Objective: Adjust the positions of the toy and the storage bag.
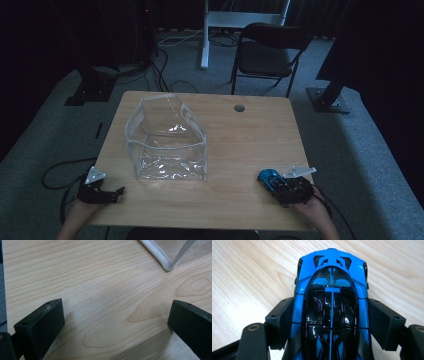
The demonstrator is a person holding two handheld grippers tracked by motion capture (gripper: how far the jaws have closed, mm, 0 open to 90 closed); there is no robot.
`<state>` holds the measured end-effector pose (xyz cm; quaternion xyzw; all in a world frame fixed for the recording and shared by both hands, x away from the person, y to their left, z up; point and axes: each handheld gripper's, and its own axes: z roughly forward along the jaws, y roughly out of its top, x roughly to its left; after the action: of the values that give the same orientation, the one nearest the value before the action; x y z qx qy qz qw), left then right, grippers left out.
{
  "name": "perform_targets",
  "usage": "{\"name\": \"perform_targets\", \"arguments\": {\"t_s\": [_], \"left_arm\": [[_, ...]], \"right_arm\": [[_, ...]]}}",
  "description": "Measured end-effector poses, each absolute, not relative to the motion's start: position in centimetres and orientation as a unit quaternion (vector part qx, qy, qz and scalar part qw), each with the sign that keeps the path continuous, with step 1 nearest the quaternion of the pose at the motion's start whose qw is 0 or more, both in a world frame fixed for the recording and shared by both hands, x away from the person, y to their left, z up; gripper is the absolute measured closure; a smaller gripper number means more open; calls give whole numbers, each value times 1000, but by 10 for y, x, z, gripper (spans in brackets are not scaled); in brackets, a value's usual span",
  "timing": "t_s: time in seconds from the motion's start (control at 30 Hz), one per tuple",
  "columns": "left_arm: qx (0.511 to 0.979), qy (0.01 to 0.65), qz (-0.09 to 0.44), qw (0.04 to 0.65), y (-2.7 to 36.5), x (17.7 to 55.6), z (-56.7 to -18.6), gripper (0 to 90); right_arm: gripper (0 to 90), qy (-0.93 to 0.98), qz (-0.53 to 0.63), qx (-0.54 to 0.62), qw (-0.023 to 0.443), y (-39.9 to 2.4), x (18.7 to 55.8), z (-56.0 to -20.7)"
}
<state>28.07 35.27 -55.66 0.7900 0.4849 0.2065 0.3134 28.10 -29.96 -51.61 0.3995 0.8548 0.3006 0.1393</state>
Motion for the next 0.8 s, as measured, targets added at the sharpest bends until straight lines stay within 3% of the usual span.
{"name": "perform_targets", "arguments": {"t_s": [0.33, 0.8], "left_arm": [[790, 486, 206, 313, 353, 281, -557, 14], [789, 486, 207, 313, 353, 281, -557, 13]], "right_arm": [[260, 844, 306, 421, 130, -314, 250, -535], [253, 847, 301, 416, 139, -316, 243, -544]]}}
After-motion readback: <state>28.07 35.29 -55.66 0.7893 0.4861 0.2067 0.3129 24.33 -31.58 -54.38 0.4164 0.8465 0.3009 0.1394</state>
